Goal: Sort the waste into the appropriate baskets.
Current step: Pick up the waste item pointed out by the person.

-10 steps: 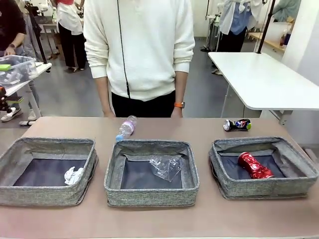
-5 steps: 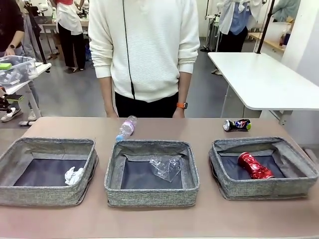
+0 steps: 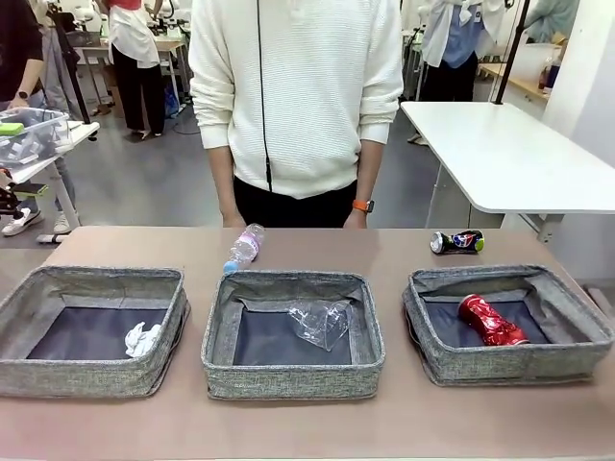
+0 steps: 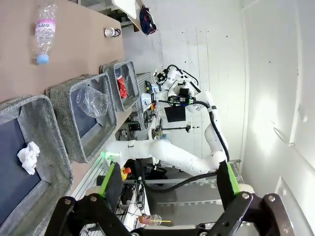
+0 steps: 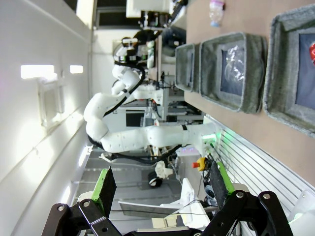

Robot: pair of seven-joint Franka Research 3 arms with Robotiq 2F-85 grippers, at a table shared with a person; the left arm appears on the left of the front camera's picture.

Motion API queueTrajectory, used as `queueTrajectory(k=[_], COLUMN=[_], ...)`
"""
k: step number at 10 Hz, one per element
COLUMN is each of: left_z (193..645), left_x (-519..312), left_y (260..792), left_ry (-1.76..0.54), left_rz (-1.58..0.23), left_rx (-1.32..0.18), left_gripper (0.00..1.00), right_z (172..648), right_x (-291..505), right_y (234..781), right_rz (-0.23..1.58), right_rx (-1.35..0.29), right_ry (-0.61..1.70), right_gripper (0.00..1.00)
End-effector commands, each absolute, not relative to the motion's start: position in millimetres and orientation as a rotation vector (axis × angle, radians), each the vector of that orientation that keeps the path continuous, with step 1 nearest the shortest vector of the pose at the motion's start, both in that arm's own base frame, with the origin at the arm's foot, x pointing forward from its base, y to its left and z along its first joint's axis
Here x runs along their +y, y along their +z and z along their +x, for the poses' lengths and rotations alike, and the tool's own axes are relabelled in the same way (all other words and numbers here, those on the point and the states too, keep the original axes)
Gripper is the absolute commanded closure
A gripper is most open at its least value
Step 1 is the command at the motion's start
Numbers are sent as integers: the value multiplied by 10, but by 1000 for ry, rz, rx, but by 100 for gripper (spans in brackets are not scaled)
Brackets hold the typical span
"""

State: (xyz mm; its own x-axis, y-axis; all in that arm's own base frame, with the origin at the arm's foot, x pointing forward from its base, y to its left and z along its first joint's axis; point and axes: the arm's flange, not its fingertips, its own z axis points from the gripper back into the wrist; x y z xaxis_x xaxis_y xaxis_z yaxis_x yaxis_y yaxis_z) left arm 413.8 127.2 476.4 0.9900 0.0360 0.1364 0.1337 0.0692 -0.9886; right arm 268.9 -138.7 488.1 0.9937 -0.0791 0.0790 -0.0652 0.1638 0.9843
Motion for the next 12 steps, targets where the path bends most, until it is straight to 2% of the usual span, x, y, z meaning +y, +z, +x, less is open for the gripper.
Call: queueTrajectory(k=[1, 12], left_z=[4139, 4139], left_x=[1280, 1280], left_y=[4772, 4772], left_ry=[-85, -85], left_rz=[-1508, -1508], left_rx=[-151, -151], left_gripper=[0, 0], right_z=[2695, 2695], right_x=[-1370, -1370], right_y=[4896, 4896], right_rz=[1415, 1415], right_rx=[-140, -140], right_ry=[-6, -6], right_gripper=[0, 0])
